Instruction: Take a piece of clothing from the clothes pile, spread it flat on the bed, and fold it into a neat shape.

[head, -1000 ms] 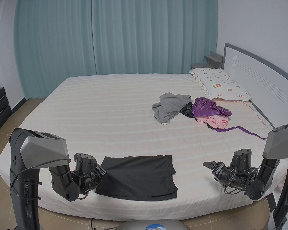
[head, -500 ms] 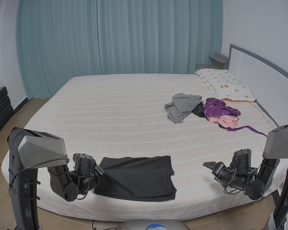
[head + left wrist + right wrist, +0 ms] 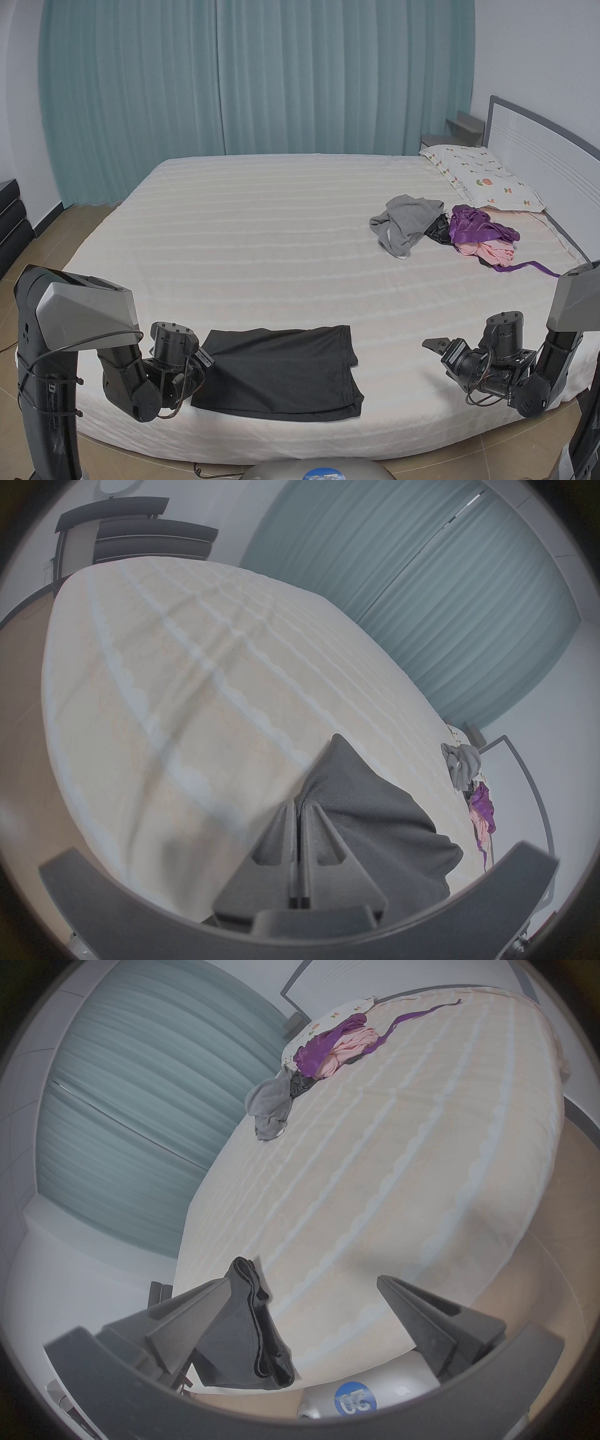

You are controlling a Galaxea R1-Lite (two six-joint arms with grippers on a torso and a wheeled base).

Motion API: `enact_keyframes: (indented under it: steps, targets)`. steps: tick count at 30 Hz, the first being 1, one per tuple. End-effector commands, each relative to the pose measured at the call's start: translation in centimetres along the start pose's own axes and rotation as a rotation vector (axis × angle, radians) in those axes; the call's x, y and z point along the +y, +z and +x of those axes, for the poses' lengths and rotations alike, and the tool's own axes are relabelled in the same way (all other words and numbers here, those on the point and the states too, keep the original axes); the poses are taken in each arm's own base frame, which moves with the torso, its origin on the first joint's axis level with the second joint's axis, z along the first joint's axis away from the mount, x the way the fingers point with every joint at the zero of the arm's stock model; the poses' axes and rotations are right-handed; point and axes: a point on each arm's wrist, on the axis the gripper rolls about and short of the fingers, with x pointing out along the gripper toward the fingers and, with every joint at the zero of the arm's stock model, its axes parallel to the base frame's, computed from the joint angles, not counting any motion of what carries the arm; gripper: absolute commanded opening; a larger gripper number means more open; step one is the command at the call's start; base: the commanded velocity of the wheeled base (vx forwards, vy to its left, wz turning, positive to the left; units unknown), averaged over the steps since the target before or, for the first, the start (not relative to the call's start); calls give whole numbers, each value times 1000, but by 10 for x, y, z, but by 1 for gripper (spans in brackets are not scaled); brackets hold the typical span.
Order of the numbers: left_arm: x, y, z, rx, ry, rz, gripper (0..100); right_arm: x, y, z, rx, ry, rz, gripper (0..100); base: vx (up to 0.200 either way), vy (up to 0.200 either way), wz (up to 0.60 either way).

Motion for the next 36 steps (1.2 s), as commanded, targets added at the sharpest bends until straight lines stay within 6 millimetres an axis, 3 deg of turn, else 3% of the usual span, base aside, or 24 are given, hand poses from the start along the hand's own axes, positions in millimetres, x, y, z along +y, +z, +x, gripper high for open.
enact_keyframes:
  steps: [1, 25, 36]
  targets:
    - [0, 1, -1, -3, -2, -1, 0, 0, 0, 0, 0, 0, 0, 100, 0, 200, 0]
    - [2, -1, -2, 4, 7, 1, 0, -1, -2, 0, 20, 4, -3, 100, 0, 200, 0]
    - [2, -6, -4, 19, 11, 15, 0, -1, -2, -1, 25, 5, -4, 100, 0, 0, 0]
